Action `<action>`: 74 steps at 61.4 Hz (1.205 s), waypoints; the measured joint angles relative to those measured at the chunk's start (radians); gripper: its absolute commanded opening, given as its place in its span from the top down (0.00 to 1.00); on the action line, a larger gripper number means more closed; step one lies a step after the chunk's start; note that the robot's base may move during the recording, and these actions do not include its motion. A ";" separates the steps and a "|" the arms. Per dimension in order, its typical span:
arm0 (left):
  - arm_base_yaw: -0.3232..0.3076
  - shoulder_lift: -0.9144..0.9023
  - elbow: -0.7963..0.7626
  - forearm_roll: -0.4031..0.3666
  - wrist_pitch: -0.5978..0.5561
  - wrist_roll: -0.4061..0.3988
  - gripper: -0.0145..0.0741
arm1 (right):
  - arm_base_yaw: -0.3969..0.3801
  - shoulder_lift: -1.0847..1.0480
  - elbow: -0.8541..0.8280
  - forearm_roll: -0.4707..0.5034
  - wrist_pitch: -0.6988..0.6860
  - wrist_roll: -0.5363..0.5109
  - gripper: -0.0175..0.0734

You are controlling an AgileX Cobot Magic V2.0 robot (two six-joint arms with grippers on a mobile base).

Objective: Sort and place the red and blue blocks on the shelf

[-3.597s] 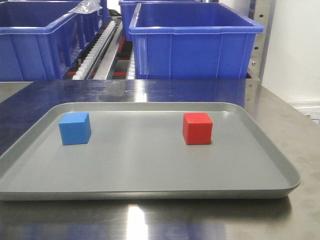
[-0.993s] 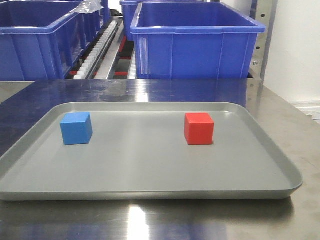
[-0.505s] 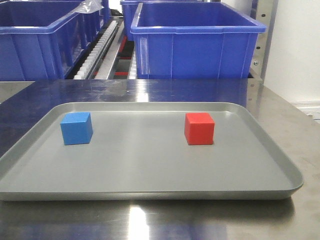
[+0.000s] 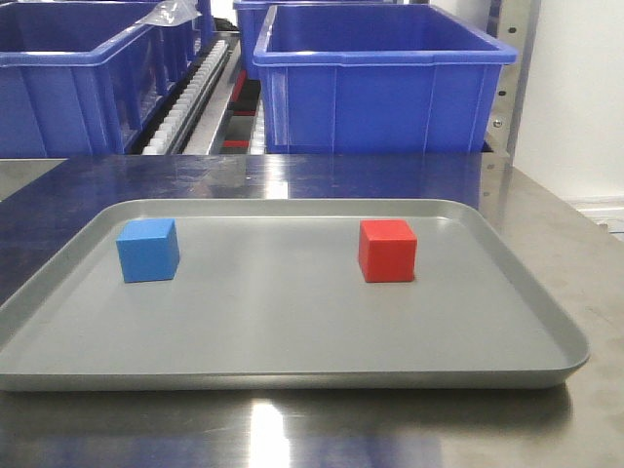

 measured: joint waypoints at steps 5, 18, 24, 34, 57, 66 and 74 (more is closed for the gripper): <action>0.000 0.000 0.000 0.000 0.000 0.000 0.69 | 0.002 0.059 -0.092 0.000 0.039 0.014 0.75; 0.000 0.000 0.000 0.000 0.000 0.000 0.69 | 0.002 0.216 -0.308 0.009 0.136 0.018 0.75; 0.000 0.000 0.000 0.000 0.000 0.000 0.69 | 0.005 0.282 -0.380 0.016 0.200 0.019 0.75; 0.000 0.000 0.000 0.000 0.000 0.000 0.69 | 0.055 0.363 -0.439 -0.030 0.245 0.000 0.75; 0.000 0.000 0.000 0.000 0.000 0.000 0.69 | 0.229 0.529 -0.494 -0.087 0.426 -0.017 0.75; 0.000 0.000 0.000 0.000 0.000 0.000 0.69 | 0.249 0.577 -0.494 -0.043 0.436 -0.020 0.75; 0.000 0.000 0.000 0.000 0.000 0.000 0.69 | 0.251 0.612 -0.494 -0.013 0.438 -0.020 0.75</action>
